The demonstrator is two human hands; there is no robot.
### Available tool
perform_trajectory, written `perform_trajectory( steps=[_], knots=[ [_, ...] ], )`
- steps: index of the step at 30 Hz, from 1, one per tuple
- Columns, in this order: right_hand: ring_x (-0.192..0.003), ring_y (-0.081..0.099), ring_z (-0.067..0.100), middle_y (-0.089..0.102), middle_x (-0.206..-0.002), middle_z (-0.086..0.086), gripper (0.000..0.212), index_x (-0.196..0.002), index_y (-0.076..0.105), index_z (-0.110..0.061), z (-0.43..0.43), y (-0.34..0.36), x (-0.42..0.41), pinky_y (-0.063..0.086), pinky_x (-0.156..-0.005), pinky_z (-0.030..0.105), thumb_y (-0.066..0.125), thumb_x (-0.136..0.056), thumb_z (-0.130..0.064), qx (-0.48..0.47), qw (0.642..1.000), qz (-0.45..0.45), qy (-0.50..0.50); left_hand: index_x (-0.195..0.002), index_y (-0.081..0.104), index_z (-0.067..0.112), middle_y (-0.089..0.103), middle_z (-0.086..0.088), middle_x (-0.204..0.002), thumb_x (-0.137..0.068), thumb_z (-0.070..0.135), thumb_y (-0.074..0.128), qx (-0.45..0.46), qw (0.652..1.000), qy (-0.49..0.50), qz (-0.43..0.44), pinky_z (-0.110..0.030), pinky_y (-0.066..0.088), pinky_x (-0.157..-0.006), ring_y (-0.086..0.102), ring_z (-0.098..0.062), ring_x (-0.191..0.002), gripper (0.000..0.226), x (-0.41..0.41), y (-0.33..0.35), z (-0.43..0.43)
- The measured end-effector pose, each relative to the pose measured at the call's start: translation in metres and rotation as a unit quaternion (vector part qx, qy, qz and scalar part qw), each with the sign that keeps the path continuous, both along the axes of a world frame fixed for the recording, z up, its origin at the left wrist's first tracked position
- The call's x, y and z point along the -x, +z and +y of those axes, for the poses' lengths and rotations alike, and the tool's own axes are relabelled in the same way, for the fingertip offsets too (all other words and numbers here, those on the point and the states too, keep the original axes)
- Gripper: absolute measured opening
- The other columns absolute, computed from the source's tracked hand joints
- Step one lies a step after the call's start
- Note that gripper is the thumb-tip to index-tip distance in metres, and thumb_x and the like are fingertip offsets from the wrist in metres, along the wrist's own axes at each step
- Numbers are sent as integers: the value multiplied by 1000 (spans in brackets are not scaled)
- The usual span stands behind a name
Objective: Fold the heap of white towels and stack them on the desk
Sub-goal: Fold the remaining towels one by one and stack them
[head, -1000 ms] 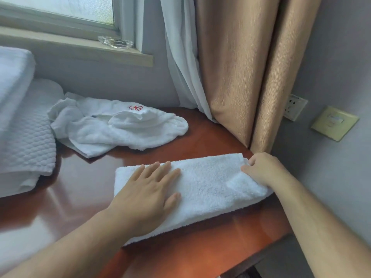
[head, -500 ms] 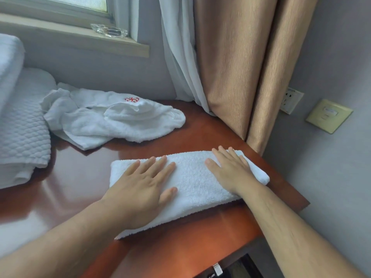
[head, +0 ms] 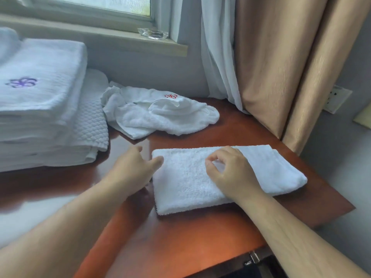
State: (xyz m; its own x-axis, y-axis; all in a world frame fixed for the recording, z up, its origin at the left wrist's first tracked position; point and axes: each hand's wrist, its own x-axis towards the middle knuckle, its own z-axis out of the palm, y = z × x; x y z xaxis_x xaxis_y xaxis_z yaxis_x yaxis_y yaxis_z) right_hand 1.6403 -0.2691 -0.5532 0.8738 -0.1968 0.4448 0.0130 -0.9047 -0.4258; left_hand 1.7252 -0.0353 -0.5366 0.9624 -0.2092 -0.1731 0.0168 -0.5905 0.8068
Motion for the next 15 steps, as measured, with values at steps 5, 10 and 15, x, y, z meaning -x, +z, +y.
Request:
perform_trajectory(
  steps=[5,10,15],
  knots=[
    [-91,54,10,64,-90,-16,14,-84,70,-26,13,-5,3,49,-83,31,58,-84,-33,17,1000,-1,15,-95,72,14,66,2,-65,-88,49,66,75,983,-88,145,-22,54,-55,62,-7,-50,37,8,6,-1],
    [-113,57,-3,66,-106,-29,44,-102,76,-30,17,11,17,44,-98,20,43,-90,-57,-34,997,42,63,-108,71,15,78,-8,-97,-89,35,66,259,936,-53,231,-25,56,-60,76,-20,-82,28,20,14,-6],
    [-142,41,8,45,-153,-10,87,-149,47,-19,40,13,52,33,-113,33,61,-76,-64,84,988,12,126,-115,65,7,71,-8,-89,-93,31,67,432,867,7,247,-22,51,-47,63,-14,-57,33,29,47,-2]
  ],
)
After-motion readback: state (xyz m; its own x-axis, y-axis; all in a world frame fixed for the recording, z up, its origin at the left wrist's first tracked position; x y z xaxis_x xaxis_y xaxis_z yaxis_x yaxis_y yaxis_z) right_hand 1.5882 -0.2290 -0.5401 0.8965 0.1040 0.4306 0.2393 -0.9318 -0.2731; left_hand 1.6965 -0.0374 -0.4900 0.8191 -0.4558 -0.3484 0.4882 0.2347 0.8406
